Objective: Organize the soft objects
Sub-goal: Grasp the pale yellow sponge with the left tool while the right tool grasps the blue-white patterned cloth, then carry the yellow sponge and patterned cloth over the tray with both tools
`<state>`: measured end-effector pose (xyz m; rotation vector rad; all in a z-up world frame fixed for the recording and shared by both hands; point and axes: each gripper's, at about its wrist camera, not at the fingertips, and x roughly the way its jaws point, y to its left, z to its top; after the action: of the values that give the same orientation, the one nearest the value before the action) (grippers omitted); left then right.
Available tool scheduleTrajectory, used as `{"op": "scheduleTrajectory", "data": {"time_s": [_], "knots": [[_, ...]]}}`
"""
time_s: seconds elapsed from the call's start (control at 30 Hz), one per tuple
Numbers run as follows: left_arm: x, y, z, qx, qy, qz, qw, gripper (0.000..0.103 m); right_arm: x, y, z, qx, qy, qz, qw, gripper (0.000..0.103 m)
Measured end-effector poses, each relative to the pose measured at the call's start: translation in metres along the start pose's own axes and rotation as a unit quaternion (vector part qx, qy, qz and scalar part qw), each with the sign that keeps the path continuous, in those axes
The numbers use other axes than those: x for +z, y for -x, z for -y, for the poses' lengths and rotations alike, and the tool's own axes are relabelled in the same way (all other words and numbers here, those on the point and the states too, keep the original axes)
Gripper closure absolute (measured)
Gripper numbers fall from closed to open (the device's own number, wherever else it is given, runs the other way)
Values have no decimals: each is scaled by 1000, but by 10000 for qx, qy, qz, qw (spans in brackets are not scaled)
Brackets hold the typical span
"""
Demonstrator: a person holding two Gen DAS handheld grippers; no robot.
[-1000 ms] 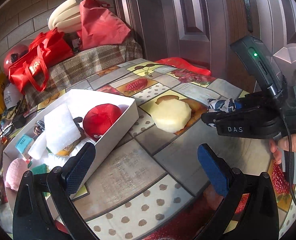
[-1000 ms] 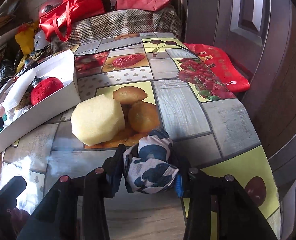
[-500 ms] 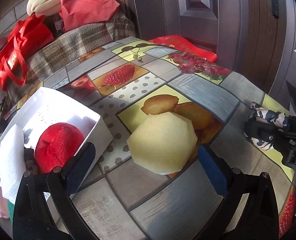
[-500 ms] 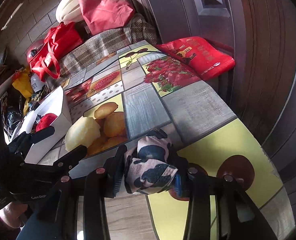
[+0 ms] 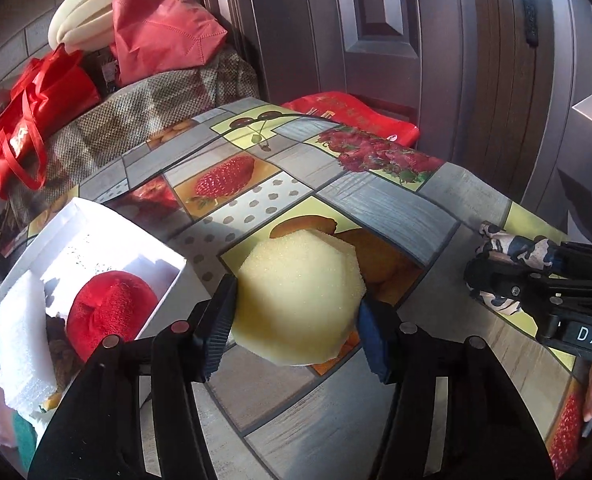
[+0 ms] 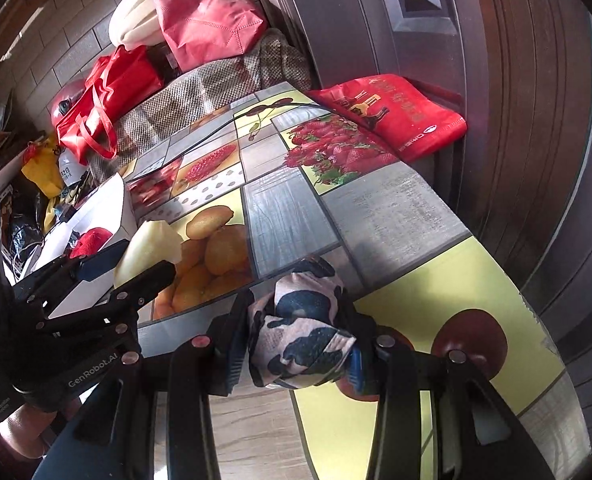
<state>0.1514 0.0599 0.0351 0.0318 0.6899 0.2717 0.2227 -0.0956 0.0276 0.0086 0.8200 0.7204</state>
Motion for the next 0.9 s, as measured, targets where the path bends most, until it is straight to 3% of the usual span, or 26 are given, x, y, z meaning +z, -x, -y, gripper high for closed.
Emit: {"op": "scheduleTrajectory", "data": {"time_s": [0.1,0.3,0.57,0.7,0.9], "knots": [[-6,20,-10,204,330,346,9986,47,0,2,5,-119,-124,79,9998,62],[-22,45,-32,531,816,577,9936,47,-2,10,6,-419,-176,282,9986,62],[-54,91,-37,772,730,1078,9885,46,-12,50,-20,-679,402,1443,9864,62],[-66,107,-43,821,739,1164,9870,46,-20,53,-26,-393,218,1428,9887,62],[-82,126,-53,904,784,1299,9843,46,-33,63,-49,-352,339,1626,9855,62]]}}
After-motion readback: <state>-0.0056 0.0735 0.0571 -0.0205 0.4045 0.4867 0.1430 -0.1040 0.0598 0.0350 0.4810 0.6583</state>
